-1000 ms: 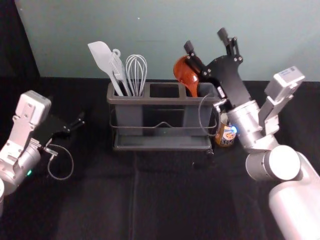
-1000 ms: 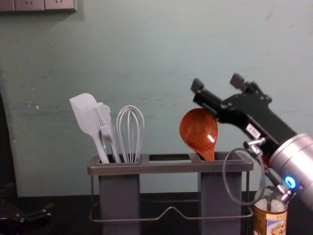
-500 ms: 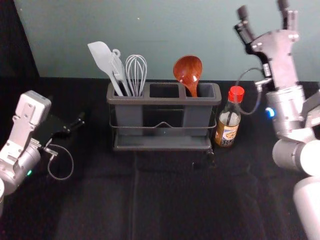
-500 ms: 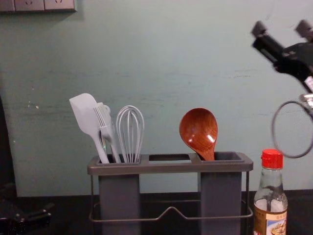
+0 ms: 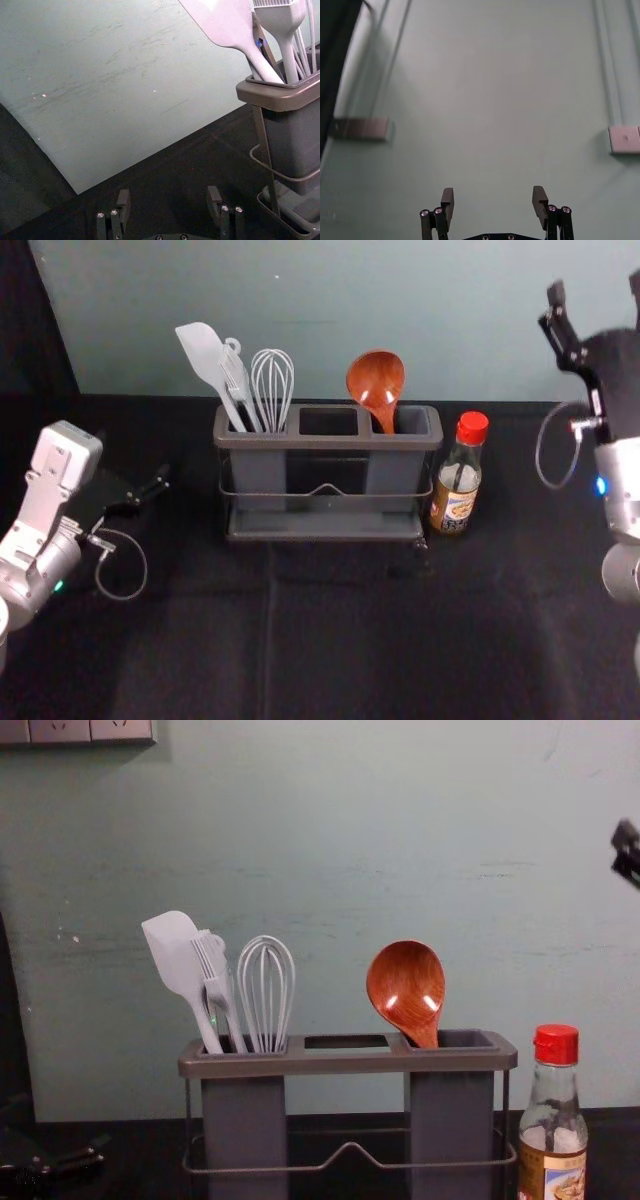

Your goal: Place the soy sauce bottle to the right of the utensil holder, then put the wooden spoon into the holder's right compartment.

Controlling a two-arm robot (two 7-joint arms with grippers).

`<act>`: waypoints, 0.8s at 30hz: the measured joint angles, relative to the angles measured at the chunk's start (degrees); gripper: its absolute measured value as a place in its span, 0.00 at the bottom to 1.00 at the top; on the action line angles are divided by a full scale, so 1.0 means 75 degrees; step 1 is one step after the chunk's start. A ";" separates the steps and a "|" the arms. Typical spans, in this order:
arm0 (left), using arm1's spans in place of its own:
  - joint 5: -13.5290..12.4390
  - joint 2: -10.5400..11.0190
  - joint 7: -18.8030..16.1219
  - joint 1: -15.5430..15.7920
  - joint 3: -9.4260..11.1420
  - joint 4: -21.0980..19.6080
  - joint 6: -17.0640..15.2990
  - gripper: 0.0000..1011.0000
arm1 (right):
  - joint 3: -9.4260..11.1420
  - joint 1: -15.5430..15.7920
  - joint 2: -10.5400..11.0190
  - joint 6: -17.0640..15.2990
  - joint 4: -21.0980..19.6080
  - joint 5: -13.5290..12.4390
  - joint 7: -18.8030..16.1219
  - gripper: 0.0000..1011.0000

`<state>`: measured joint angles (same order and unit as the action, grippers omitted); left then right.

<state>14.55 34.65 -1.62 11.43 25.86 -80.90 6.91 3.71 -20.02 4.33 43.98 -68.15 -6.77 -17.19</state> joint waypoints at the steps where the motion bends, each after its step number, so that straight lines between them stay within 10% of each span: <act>1: 0.0000 0.0000 0.0000 0.0000 0.0000 0.0000 0.0000 0.99 | 0.0041 0.0054 0.0016 -0.0184 -0.0009 0.0139 0.0070 0.99; 14: 0.0000 0.0000 0.0000 0.0000 0.0000 0.0000 0.0000 0.99 | -0.0095 0.0738 0.0101 -0.3615 -0.1030 0.1033 0.0912 0.99; 24: 0.0000 0.0000 0.0000 0.0000 0.0000 0.0000 0.0000 0.99 | -0.0387 0.0937 0.0279 -0.4931 -0.1157 0.1301 0.1210 0.99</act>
<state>14.55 34.65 -1.62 11.43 25.86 -80.90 6.91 0.80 -13.00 6.42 6.99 -76.83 2.98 -8.11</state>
